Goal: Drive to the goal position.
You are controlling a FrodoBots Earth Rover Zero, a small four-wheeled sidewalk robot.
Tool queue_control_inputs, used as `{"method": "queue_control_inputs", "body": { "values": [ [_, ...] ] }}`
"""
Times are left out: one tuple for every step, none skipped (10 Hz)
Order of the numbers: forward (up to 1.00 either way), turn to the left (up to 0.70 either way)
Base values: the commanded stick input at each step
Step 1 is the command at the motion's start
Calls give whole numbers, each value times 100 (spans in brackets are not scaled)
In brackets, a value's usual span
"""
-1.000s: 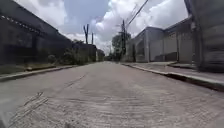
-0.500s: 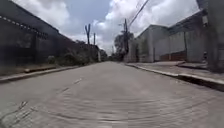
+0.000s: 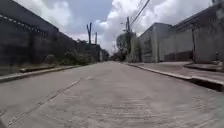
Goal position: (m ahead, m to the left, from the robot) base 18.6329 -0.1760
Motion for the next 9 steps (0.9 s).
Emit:
{"method": "queue_control_inputs", "body": {
  "values": [
    [100,0],
    [100,0],
    [100,0],
    [100,0],
    [100,0],
    [100,0],
    [100,0],
    [100,0],
    [100,0]
  ]
}}
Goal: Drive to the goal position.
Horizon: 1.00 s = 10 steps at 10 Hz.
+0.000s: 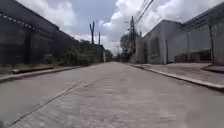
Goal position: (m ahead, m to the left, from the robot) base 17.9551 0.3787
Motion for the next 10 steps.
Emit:
{"method": "queue_control_inputs", "body": {
  "values": [
    [100,0],
    [100,0],
    [100,0],
    [100,0],
    [100,0],
    [100,0],
    [100,0],
    [100,0],
    [100,0],
    [100,0]
  ]
}}
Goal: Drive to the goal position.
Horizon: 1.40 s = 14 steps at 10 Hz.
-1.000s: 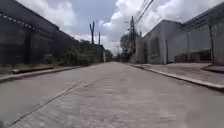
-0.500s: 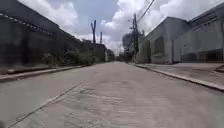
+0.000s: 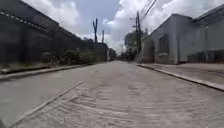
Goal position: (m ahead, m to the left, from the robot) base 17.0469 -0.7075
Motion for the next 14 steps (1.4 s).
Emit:
{"method": "queue_control_inputs", "body": {
  "values": [
    [100,0],
    [100,0],
    [100,0],
    [100,0],
    [100,0],
    [100,0],
    [100,0],
    [100,0],
    [100,0],
    [100,0],
    [100,0],
    [100,0],
    [100,0],
    [100,-7]
  ]
}}
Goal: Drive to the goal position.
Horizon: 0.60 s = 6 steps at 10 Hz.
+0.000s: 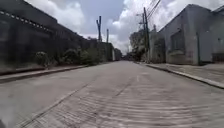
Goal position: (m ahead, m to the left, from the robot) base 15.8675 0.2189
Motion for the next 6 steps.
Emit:
{"method": "queue_control_inputs", "body": {
  "values": [
    [100,-40],
    [100,-39],
    [100,-40],
    [100,-40],
    [100,-40],
    [100,-40]
  ]
}}
